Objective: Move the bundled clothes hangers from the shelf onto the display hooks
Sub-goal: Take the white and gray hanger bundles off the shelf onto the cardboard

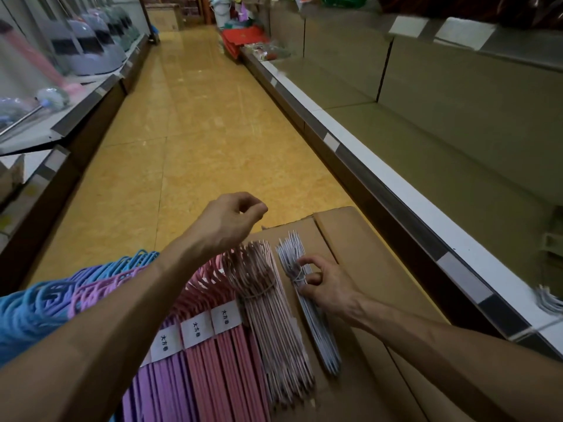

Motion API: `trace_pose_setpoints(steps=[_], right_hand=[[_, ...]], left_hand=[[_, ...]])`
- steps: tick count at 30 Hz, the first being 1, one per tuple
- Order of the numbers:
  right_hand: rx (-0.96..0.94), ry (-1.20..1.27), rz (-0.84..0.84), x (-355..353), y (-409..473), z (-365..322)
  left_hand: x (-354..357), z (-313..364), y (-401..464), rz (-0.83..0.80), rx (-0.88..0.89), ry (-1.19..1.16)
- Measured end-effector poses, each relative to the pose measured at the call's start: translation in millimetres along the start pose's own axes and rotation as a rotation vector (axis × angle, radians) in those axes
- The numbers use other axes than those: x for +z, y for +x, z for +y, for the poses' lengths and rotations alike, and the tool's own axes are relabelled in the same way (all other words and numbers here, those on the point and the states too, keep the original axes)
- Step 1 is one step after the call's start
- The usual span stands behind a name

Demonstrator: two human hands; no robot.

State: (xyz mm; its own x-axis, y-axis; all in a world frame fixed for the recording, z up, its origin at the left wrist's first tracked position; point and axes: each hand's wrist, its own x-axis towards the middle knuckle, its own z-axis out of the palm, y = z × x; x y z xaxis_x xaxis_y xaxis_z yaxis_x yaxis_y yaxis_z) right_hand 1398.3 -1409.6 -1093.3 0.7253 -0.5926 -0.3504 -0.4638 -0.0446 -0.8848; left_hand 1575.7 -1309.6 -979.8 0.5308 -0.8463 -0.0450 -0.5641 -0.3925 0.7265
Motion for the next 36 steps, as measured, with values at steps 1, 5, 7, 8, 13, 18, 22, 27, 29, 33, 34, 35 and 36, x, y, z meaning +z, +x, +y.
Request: trace_pose_setpoints(steps=[1, 5, 7, 8, 13, 18, 22, 27, 29, 33, 34, 35, 36], right_hand=[[0.002, 0.005, -0.006, 4.8, 3.6, 0.5], [0.012, 0.006, -0.033, 21.7, 10.0, 0.4], [0.015, -0.002, -0.029, 24.7, 10.5, 0.5], [0.024, -0.005, -0.026, 25.0, 10.9, 1.4], [0.084, 0.003, -0.028, 23.3, 11.4, 5.1], [0.096, -0.031, -0.045, 19.0, 8.4, 9.5], [0.042, -0.05, -0.036, 6.1, -2.6, 4.1], [-0.089, -0.206, 0.031, -14.1, -23.9, -2.9], [-0.116, -0.236, 0.041, -24.6, -34.3, -4.8], [-0.129, -0.217, 0.071, -57.0, -62.2, -5.3], [-0.13, -0.203, 0.071, -67.8, -70.1, -4.0], [-0.131, -0.191, 0.072, -79.4, -77.9, -1.9], [-0.129, -0.182, 0.078, -91.2, -85.3, 0.9]], left_hand=[[1.1, -2.0, -0.8, -0.022, 0.025, 0.051], [8.8, -6.7, -2.8, -0.155, 0.102, 0.215], [14.6, -10.2, -2.7, -0.235, 0.156, 0.355], [18.0, -12.4, -2.4, -0.261, 0.183, 0.43], [25.5, -17.5, 1.4, -0.25, 0.204, 0.536], [25.3, -17.8, 1.7, -0.261, 0.213, 0.525], [20.1, -13.4, 1.3, -0.239, 0.267, 0.511], [19.4, 5.8, 0.0, -0.18, 0.382, 0.454], [22.1, 17.4, 0.1, -0.165, 0.424, 0.415], [34.0, 42.7, 5.6, -0.144, 0.449, 0.318], [38.8, 48.9, 7.8, -0.137, 0.444, 0.289], [44.5, 54.9, 9.9, -0.133, 0.436, 0.256], [50.2, 60.3, 11.9, -0.137, 0.425, 0.222]])
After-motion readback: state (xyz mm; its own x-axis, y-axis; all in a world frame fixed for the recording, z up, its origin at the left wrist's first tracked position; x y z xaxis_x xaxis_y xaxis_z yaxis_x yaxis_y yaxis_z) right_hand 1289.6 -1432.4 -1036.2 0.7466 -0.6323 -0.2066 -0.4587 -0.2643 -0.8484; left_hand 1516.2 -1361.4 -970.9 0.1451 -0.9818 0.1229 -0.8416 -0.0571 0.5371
